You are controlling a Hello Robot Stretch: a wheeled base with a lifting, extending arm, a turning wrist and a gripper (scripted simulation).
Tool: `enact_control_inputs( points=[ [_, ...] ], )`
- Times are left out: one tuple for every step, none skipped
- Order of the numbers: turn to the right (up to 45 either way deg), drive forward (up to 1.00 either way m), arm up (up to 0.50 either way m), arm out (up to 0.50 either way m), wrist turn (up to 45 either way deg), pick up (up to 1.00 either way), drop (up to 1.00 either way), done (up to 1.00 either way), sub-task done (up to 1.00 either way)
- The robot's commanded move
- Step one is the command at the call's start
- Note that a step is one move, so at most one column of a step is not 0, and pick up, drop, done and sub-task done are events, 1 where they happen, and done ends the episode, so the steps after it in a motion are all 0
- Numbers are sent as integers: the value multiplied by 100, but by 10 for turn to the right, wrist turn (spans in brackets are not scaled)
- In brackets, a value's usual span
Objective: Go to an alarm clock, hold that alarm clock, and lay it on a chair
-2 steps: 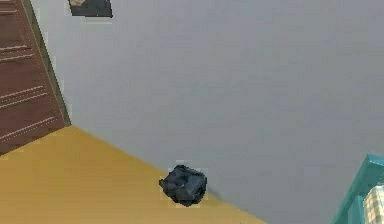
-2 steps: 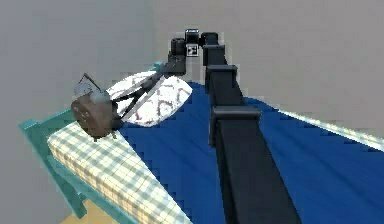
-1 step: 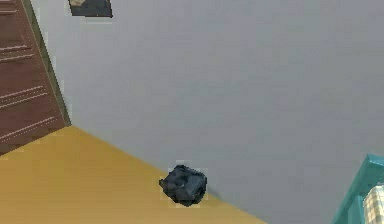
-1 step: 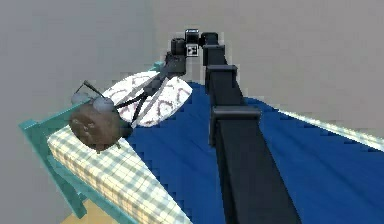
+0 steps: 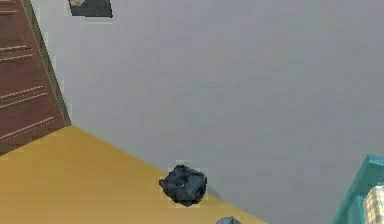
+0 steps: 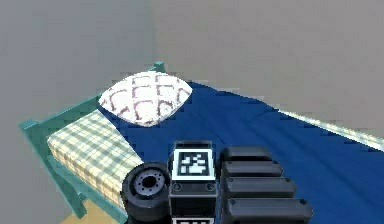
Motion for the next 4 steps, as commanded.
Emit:
enact_control_inputs(
  points=[
    [-420, 0, 0, 0, 0, 0, 0, 0, 0],
    [0, 35, 0, 0, 0, 0, 0, 0, 0],
    [-450, 0, 0, 0, 0, 0, 0, 0, 0],
    [-120, 0, 0, 0, 0, 0, 0, 0, 0]
  ],
)
